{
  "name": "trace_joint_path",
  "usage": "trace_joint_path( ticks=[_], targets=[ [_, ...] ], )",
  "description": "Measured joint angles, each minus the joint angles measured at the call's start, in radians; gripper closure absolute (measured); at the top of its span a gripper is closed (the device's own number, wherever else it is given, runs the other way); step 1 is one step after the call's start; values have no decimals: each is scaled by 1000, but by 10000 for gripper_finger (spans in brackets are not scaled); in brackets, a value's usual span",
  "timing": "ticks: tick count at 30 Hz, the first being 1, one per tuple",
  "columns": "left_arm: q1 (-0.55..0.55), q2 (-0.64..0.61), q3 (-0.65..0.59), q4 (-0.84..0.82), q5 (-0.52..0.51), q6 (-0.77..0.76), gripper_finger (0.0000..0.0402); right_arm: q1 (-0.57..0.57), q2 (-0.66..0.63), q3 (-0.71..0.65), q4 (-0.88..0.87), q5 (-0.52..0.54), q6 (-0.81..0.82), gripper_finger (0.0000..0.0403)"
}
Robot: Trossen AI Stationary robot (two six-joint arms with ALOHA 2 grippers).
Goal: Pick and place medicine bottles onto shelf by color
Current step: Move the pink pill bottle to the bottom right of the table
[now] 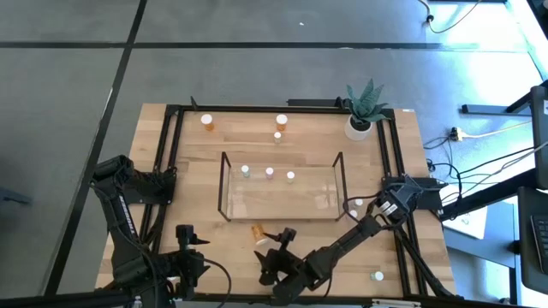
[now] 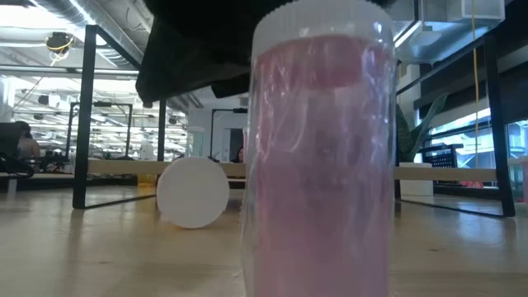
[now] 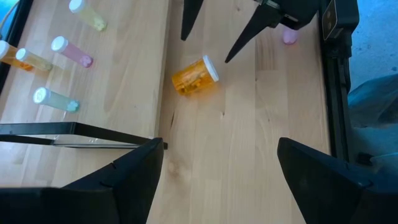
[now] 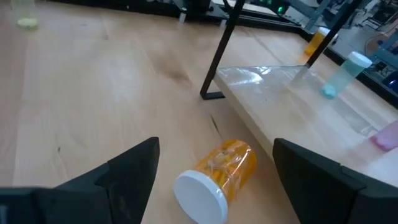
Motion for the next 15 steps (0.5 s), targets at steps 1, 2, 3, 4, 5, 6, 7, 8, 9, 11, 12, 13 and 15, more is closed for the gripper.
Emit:
trace_joint_path(
  ticks=[1, 2, 3, 4, 5, 6, 7, 8, 9, 11, 12, 13, 15],
  targets=[
    [0, 0, 0, 0, 0, 0, 92, 0, 0, 0, 5, 0, -5, 89],
    [0, 0, 0, 0, 0, 0, 92, 0, 0, 2, 5, 3, -20, 89],
    [0, 0, 0, 0, 0, 0, 92, 0, 1, 11, 5, 16, -33, 89],
    [0, 0, 0, 0, 0, 0, 92, 0, 2, 21, 7, 25, -47, 89],
    [0, 0, 0, 0, 0, 0, 92, 0, 2, 30, 10, 34, -58, 89],
    [0, 0, 0, 0, 0, 0, 92, 0, 2, 40, 9, 37, -75, 89],
    [0, 0, 0, 0, 0, 0, 92, 0, 1, 53, -4, 35, -93, 89],
    [0, 0, 0, 0, 0, 0, 92, 2, 2, 70, -30, 29, -112, 89],
    [0, 0, 0, 0, 0, 0, 92, 5, 2, 91, -59, 27, -128, 89],
    [0, 0, 0, 0, 0, 0, 92, 13, 1, 131, -116, 20, -122, 89],
    [0, 0, 0, 0, 0, 0, 92, 16, 0, 151, -156, 10, -103, 89],
    [0, 0, 0, 0, 0, 0, 92, 19, 1, 173, -203, -3, -80, 89],
    [0, 0, 0, 0, 0, 0, 92, 27, 1, 214, -284, -20, -9, 89]
  ],
)
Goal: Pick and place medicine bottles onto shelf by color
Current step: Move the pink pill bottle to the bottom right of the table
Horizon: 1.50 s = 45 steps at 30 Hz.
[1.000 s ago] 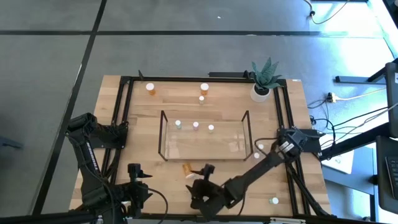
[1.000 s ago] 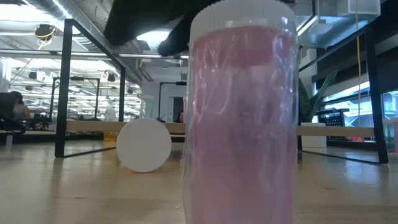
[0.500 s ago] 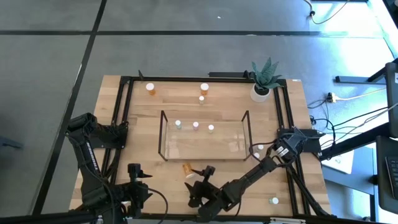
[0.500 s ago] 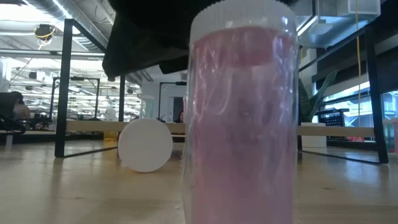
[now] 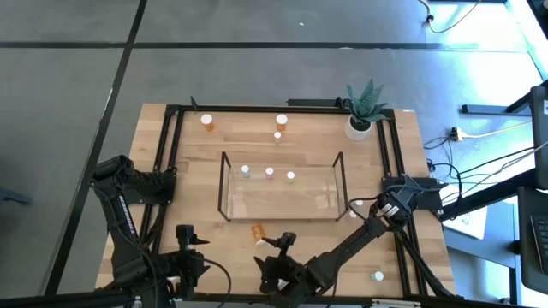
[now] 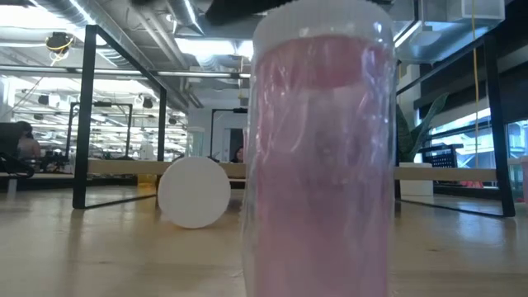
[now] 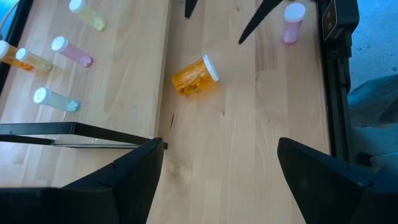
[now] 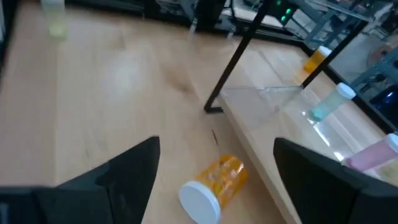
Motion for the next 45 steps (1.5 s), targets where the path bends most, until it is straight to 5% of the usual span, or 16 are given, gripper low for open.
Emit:
trace_joint_path(
  ticks=[13, 28, 45],
  targets=[
    [0, 0, 0, 0, 0, 0, 92, 94, -1, 63, -164, 32, 121, 89],
    [0, 0, 0, 0, 0, 0, 92, 142, -1, 107, -275, -414, 116, 89],
    [0, 0, 0, 0, 0, 0, 92, 90, 2, 80, -251, -480, 91, 89]
  ],
)
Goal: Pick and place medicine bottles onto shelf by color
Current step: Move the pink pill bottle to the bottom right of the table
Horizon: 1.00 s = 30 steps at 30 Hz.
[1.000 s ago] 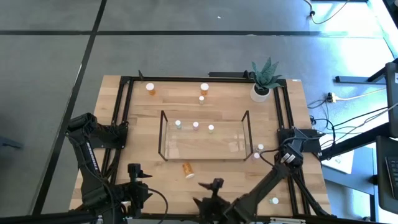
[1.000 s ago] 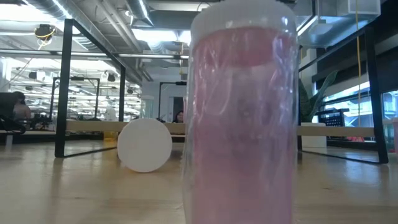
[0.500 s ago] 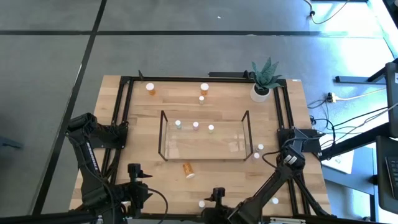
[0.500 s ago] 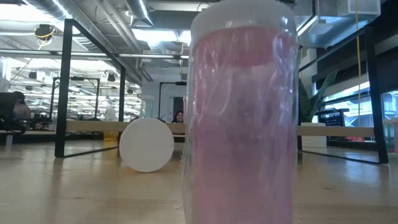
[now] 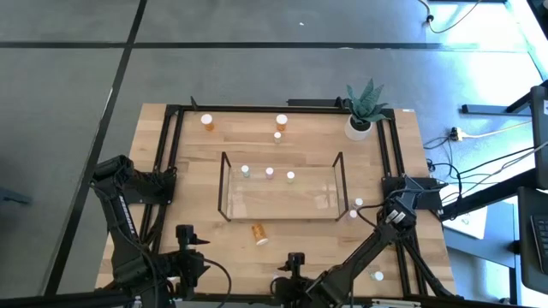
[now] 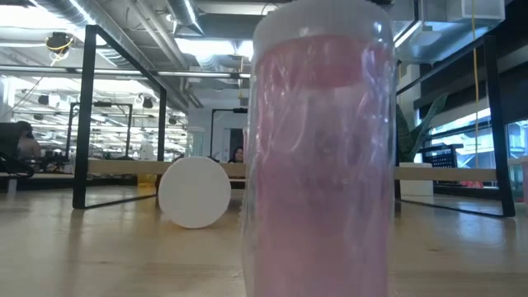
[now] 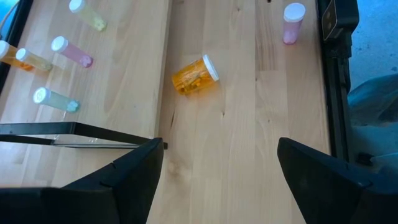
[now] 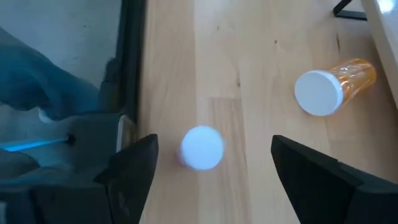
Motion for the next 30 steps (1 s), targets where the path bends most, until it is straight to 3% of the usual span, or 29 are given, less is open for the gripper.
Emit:
trace_joint_path(
  ticks=[25, 30],
  targets=[
    [0, 0, 0, 0, 0, 0, 92, -24, 41, -1, 25, -53, 2, 89],
    [0, 0, 0, 0, 0, 0, 92, -24, 41, -1, 26, -53, 3, 112]
  ],
)
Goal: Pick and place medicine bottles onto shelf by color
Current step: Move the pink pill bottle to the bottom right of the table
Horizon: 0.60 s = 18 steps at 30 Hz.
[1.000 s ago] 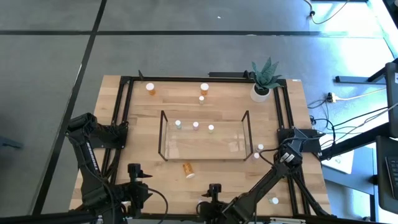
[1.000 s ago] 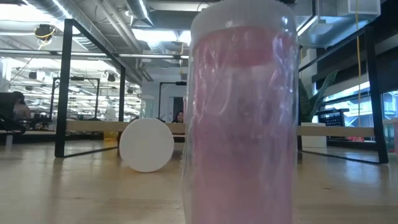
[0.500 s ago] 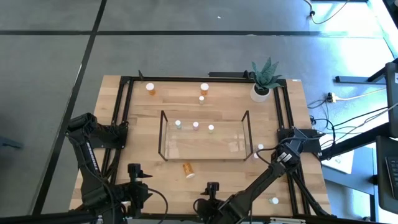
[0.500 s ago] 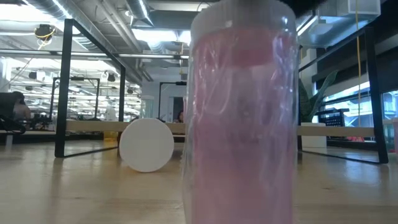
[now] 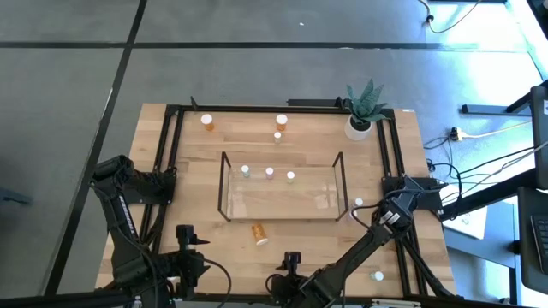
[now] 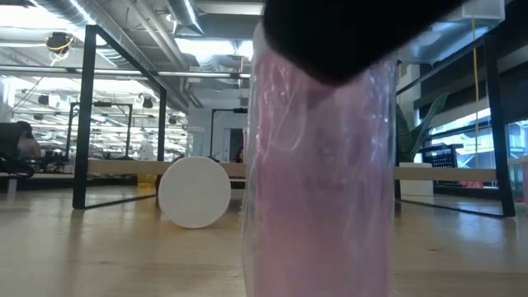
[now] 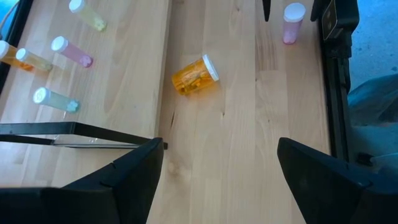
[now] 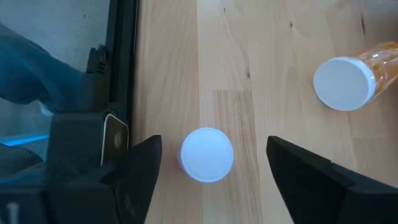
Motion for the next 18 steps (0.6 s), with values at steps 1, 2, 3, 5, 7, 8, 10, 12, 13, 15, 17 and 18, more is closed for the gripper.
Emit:
trace_joint_path(
  ticks=[1, 2, 3, 5, 7, 8, 10, 12, 13, 15, 17, 18],
  targets=[
    [0, 0, 0, 0, 0, 0, 92, 0, 0, 0, 1, 0, 0, 119],
    [0, 0, 0, 0, 0, 0, 92, 0, 0, 0, 1, 0, 0, 126],
    [0, 0, 0, 0, 0, 0, 92, 0, 0, 0, 1, 0, 0, 133],
    [0, 0, 0, 0, 0, 0, 92, 0, 0, 0, 1, 0, 0, 145],
    [0, 0, 0, 0, 0, 0, 92, 0, 0, 0, 1, 0, 0, 156],
    [0, 0, 0, 0, 0, 0, 92, 0, 0, 0, 1, 0, -1, 160],
    [0, 0, 0, 0, 0, 0, 92, 0, 0, 0, 1, -1, -2, 169],
    [0, 0, 0, 0, 0, 0, 92, 0, 0, 0, 1, -5, -1, 177],
    [0, 0, 0, 0, 0, 0, 92, 0, 0, 0, 1, -6, -1, 180],
    [0, 0, 0, 0, 0, 0, 92, 0, 0, 0, 1, -7, -1, 187],
    [0, 0, 0, 0, 0, 0, 92, 0, 0, 0, 1, -7, -2, 193],
    [0, 0, 0, 0, 0, 0, 92, -1, 0, 0, 1, -8, -2, 196]
  ],
)
